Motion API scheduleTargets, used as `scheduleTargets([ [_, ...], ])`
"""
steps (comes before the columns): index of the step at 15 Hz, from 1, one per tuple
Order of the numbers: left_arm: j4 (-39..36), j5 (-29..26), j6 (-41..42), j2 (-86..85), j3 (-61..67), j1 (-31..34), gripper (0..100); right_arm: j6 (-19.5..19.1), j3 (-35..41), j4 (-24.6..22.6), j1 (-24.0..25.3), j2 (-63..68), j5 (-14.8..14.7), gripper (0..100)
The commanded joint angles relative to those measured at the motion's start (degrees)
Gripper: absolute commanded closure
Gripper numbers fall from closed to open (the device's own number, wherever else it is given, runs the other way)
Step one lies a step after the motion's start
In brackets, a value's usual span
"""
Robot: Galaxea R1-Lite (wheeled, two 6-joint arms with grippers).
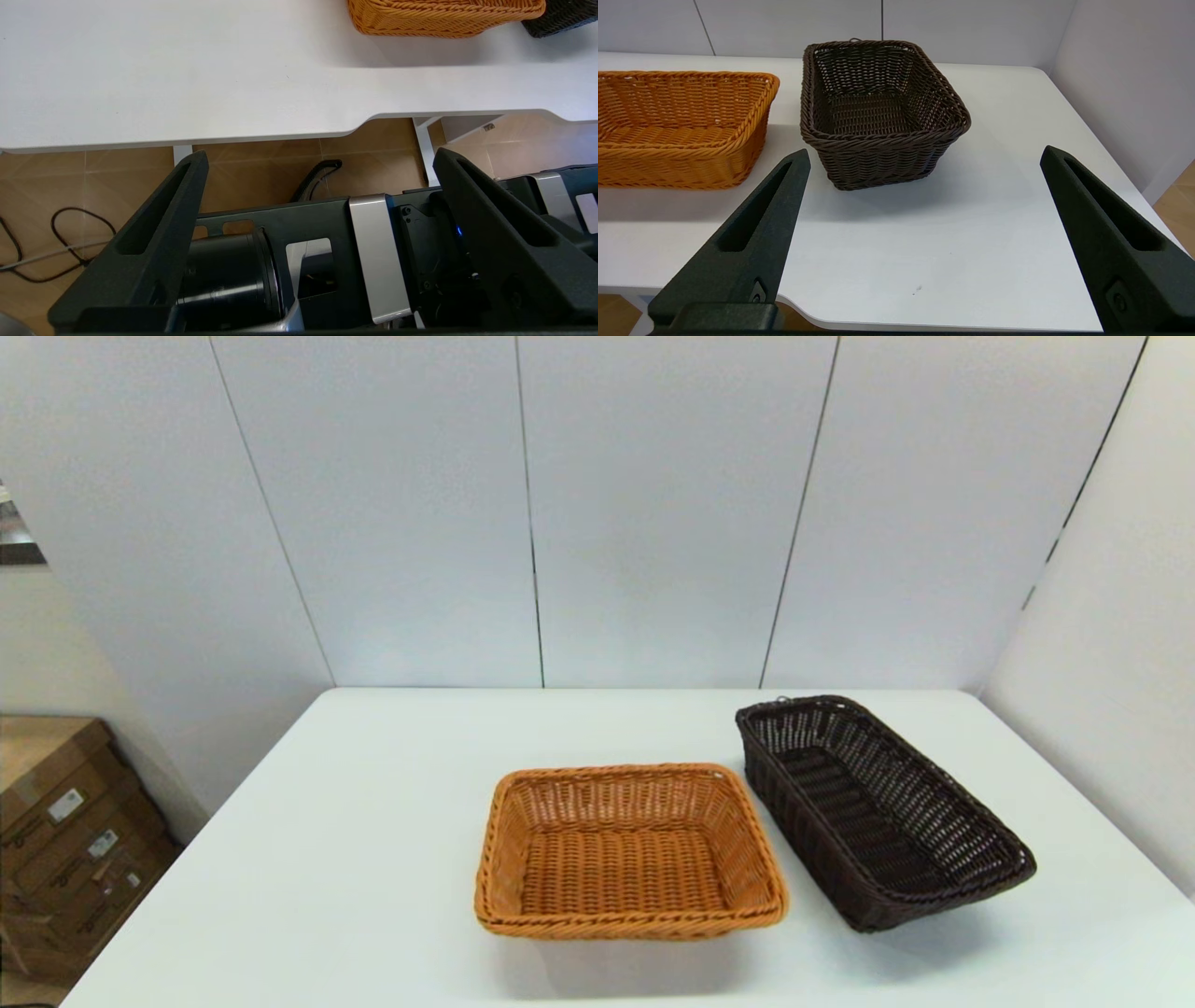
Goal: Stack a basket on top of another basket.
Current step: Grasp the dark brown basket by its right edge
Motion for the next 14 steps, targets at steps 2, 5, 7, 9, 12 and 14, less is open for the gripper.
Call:
scheduleTargets([
  [2,1.89,0.16,0.01,-13.16,2.64,0.08,0,0.00,0.09,0.00,0.00,0.07,0.02,0],
  [5,0.31,1.74,2.47,-17.91,6.69,0.08,0,0.00,0.09,0.00,0.00,0.07,-0.07,0],
  [7,-6.20,6.49,6.16,-17.91,12.49,0.08,0,0.00,0.00,0.00,0.00,0.07,-0.15,0],
  [9,-23.16,7.10,6.69,-17.91,21.19,0.08,0,0.00,0.09,0.00,0.00,0.07,-0.15,0],
  [12,-47.59,8.42,8.09,-17.91,35.16,0.08,0,0.08,0.09,0.00,0.00,0.07,-0.15,0],
  [14,-48.74,10.44,8.09,-17.91,36.75,0.08,0,0.00,0.09,0.00,0.00,0.07,-0.07,0],
])
